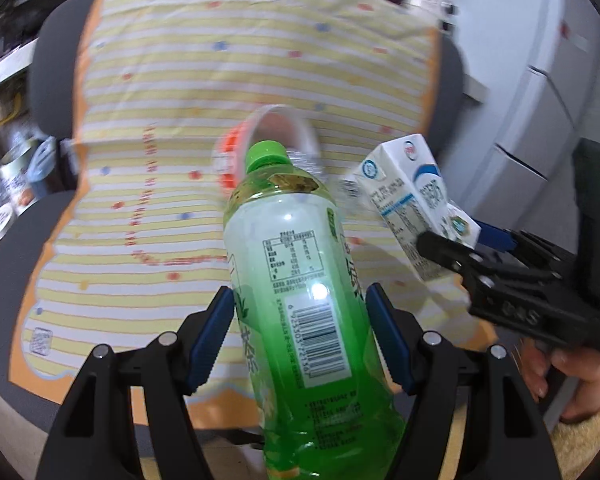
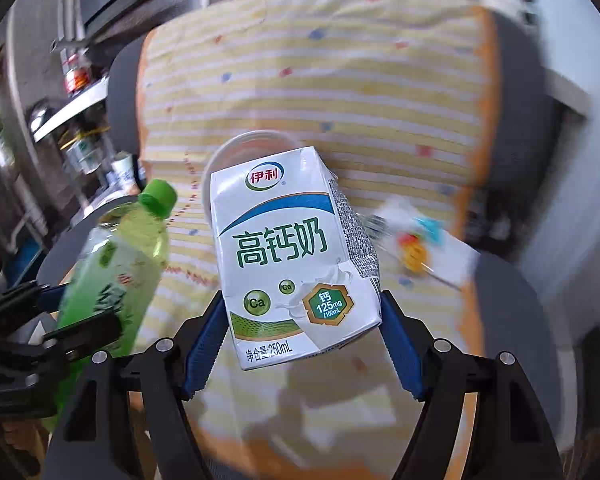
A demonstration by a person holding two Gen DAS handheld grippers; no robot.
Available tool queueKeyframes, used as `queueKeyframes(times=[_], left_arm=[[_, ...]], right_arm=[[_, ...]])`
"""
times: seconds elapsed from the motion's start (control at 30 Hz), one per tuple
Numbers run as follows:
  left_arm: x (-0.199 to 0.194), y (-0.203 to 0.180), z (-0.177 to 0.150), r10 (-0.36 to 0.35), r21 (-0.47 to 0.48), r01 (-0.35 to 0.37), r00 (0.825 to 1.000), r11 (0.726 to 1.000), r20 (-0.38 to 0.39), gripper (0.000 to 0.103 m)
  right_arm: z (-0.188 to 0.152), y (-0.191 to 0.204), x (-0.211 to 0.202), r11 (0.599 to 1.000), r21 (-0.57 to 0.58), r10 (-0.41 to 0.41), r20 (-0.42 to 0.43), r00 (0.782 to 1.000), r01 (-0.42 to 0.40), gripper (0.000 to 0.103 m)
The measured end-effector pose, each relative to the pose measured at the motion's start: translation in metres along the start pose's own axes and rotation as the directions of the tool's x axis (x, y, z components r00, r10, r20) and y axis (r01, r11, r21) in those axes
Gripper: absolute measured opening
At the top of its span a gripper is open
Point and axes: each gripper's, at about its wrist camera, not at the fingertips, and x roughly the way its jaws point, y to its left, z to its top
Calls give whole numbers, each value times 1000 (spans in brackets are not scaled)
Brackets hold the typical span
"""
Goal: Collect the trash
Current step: 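Carry the bottle and milk carton to the bin and release both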
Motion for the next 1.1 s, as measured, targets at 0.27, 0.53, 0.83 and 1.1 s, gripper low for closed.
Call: queueKeyframes(times=[0.27,0.53,0.83,1.1], left_arm=[[7,-113,-19,-213,186,217,976,958,-40,66],[8,-203,-44,-316,342,329,944,880,-96,66],[22,-266,-78,-348,427,401,916,811,-199,67],[28,-270,-82,-321,437,386,922,813,-216,67]], right_arm=[[-77,-65,-132,960,154,-244,49,969,234,74],[-157,-123,-226,820,330,-491,-16,871,468,75],[-226,-176,-238,703,496,-518,-136,845,511,76],[-252,-202,-210,669,542,-474,-216,853,509,86]])
